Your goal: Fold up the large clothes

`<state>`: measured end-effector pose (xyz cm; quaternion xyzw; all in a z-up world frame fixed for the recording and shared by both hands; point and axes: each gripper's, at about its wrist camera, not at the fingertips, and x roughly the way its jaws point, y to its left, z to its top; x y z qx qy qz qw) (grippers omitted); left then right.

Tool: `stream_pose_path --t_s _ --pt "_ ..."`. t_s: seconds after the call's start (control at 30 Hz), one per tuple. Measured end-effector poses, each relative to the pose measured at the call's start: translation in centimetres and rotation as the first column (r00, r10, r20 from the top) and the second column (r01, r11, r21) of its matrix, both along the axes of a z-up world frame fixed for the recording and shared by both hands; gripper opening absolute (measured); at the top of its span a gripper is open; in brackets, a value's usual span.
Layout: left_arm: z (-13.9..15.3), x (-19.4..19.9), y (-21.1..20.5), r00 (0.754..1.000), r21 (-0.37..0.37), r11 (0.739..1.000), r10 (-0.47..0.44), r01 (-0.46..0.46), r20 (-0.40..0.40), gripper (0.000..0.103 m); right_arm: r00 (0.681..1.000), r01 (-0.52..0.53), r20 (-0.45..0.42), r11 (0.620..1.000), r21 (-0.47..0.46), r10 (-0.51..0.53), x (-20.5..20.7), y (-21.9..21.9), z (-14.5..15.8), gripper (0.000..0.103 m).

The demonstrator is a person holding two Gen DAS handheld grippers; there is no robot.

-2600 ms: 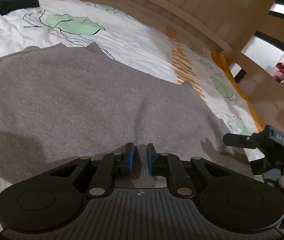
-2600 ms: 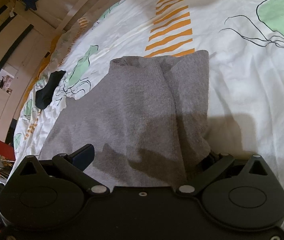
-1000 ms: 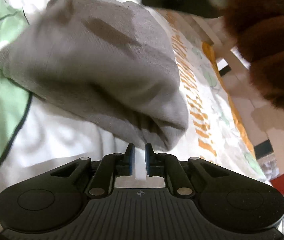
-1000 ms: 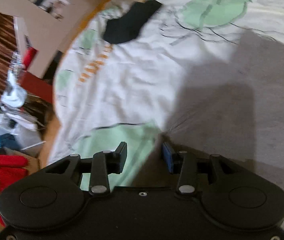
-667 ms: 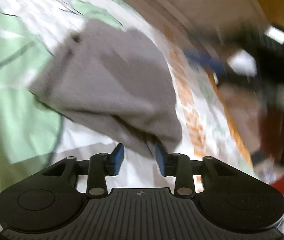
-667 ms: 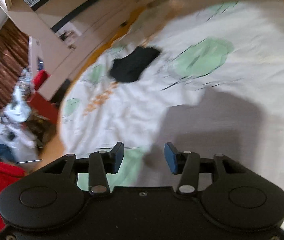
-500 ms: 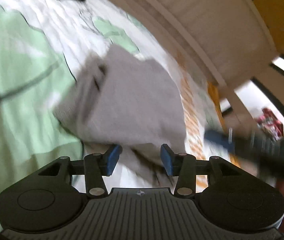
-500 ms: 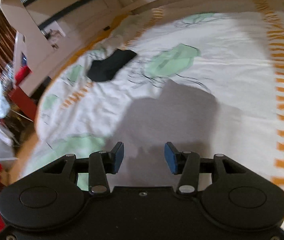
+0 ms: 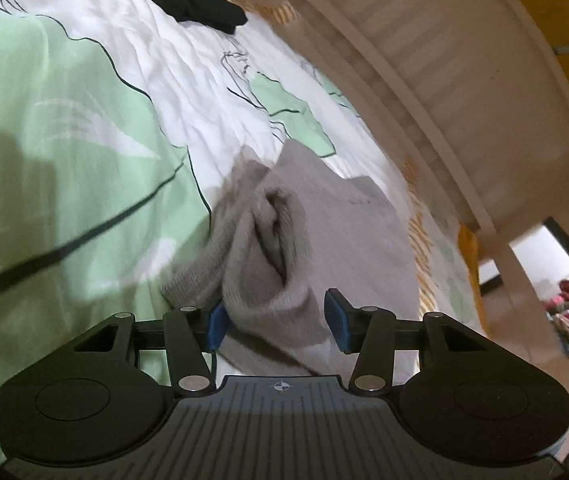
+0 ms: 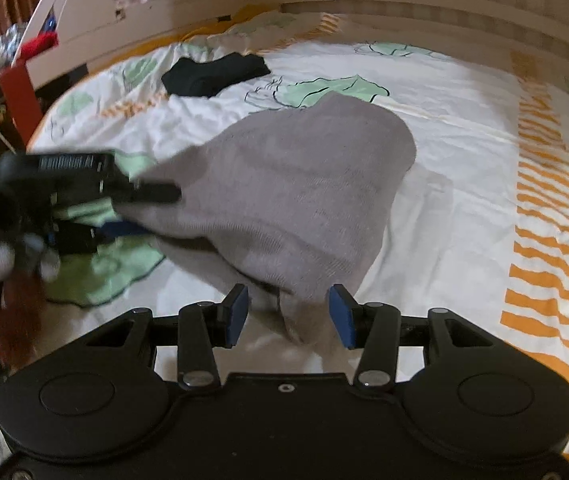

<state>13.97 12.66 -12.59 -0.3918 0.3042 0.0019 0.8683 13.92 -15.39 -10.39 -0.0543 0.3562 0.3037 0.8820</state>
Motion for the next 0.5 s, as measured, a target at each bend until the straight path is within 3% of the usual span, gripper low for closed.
stream_pose_path --t_s 0.03,0.07,0.2,0.3,0.33,0.43,0.5 --pt "0.1 0.3 0.1 1.000 0.001 1.000 -0.001 0.001 0.019 0.022 1.000 -0.003 0.010 1.000 -0.011 0.004 -0.2 0.3 -0.2 0.055" --pt "0.4 0.6 0.2 0.999 0.020 1.000 -0.010 0.009 0.033 0.012 1.000 -0.006 0.024 1.000 -0.022 0.006 -0.2 0.7 -0.4 0.055" --pt "3.2 1.5 0.3 0.992 0.121 0.991 -0.066 0.053 0.104 0.011 0.996 0.001 0.091 0.997 -0.076 0.006 -0.5 1.8 -0.7 0.053" --pt "5.1 2.2 1.2 0.987 0.155 0.985 -0.099 0.079 0.127 0.011 0.986 0.003 0.163 0.992 -0.124 0.017 -0.5 2.1 -0.2 0.020" --pt "5.2 2.3 1.6 0.988 0.162 0.983 -0.102 0.082 0.119 0.011 0.984 -0.016 0.173 0.993 -0.119 0.037 -0.6 2.1 0.1 0.017" --pt "4.1 2.8 2.6 0.995 0.194 0.977 -0.096 0.088 0.036 0.011 0.969 -0.098 0.209 0.980 -0.172 0.134 -1.3 3.0 0.6 0.014" --pt "2.2 3.4 3.3 0.994 0.187 0.978 -0.077 0.090 -0.074 0.011 0.959 -0.167 0.185 0.956 -0.239 0.214 -1.4 4.3 -0.2 0.014"
